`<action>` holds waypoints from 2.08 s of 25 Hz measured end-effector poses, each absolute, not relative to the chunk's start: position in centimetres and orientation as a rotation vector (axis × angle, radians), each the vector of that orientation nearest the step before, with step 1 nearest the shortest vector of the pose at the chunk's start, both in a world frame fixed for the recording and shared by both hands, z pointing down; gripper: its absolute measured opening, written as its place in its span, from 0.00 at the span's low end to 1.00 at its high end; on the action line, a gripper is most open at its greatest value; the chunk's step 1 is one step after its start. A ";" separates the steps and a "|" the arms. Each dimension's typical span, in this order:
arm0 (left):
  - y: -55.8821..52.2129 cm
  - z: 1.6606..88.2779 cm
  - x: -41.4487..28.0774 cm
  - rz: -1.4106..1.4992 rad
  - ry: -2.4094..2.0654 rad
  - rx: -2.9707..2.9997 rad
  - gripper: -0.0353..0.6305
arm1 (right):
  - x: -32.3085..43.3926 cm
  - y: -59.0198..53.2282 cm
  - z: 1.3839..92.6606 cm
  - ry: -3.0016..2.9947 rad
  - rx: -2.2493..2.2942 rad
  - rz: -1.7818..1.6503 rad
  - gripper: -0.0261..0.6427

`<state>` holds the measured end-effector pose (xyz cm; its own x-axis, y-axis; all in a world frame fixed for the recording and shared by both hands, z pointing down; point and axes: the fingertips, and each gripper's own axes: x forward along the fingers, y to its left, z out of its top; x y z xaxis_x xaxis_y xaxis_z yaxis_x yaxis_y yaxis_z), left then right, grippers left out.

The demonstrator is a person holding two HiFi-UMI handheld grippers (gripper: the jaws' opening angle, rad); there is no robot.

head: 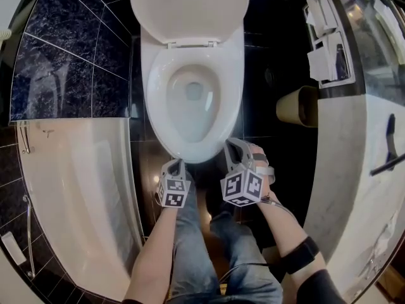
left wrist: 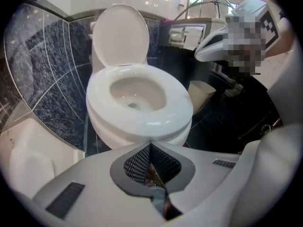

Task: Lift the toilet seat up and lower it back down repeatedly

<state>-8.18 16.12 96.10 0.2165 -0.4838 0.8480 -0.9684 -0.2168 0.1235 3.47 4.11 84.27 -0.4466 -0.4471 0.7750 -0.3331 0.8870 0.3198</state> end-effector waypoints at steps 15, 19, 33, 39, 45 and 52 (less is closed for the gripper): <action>8.7 70.4 -9.8 0.713 -1.546 1.961 0.04 | 3.3 3.0 66.4 -2.167 0.695 -0.071 0.07; 7.2 58.2 -9.9 0.657 -1.619 2.050 0.04 | 3.1 2.8 56.1 -2.246 0.755 -0.035 0.07; 9.1 36.0 -11.0 0.534 -1.707 2.185 0.04 | 7.2 3.1 35.9 -2.399 0.958 0.083 0.07; 10.8 33.4 -10.8 0.516 -1.732 2.210 0.04 | 8.1 4.6 33.5 -2.407 0.984 0.092 0.07; 12.5 32.4 -10.4 0.484 -1.750 2.220 0.04 | 8.8 6.5 32.4 -2.424 0.984 0.073 0.07; 14.1 32.6 -9.7 0.460 -1.763 2.221 0.04 | 9.9 8.3 33.5 -2.416 0.971 0.084 0.07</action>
<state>-9.66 14.09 32.57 0.2096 -0.8894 0.4063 -0.9745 -0.2241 0.0122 9.87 8.28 33.48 -0.6010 -0.6261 0.4967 -0.6590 0.7399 0.1353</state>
